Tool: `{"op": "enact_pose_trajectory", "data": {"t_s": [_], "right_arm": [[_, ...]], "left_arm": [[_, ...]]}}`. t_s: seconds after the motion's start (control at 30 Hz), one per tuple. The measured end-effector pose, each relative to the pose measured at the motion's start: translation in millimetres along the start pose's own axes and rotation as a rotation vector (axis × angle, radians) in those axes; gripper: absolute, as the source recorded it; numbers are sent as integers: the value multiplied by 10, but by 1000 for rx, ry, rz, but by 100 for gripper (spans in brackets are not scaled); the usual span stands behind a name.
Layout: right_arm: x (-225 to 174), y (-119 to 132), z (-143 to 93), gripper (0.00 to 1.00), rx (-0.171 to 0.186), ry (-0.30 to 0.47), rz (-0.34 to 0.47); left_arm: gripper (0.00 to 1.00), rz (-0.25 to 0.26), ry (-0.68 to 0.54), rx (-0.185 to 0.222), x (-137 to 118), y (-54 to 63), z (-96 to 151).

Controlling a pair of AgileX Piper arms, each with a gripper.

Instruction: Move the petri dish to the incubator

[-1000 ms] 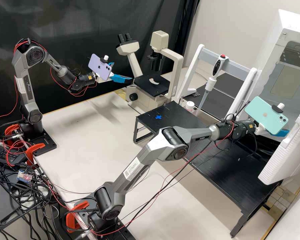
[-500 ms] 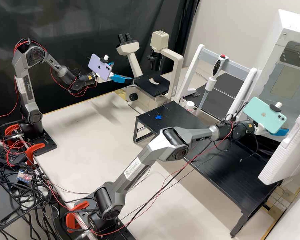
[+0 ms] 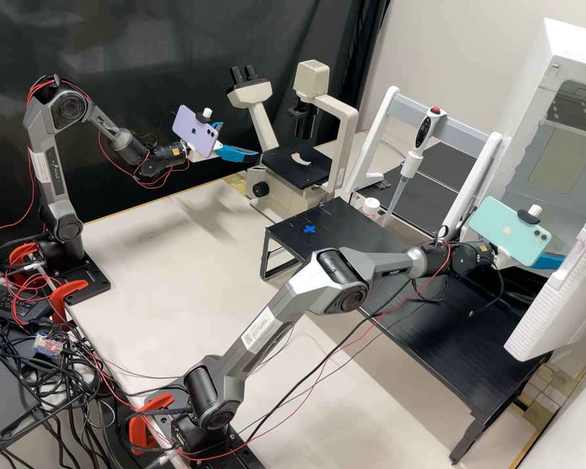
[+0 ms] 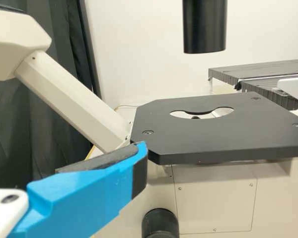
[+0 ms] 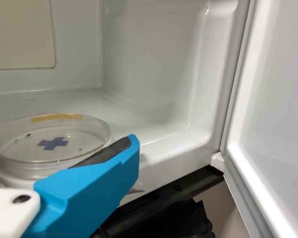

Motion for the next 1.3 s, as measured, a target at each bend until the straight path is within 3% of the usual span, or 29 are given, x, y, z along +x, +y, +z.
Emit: {"op": "enact_pose_trajectory", "data": {"t_s": [0.27,0.5,0.73,1.1,1.23,1.3], "right_arm": [[-289,86,58,100,90,30,29],[-705,190,281,100,99,30,80],[-1318,154,386,100,132,105,151],[-2514,-217,292,100,119,330,261],[-2841,-458,237,100,61,392,237],[-3012,-593,220,100,72,439,243]], "left_arm": [[100,0,0,0,0,0,0],[100,0,0,0,0,0,0],[100,0,0,0,0,0,0],[100,0,0,0,0,0,0],[100,0,0,0,0,0,0],[100,0,0,0,0,0,0]]}}
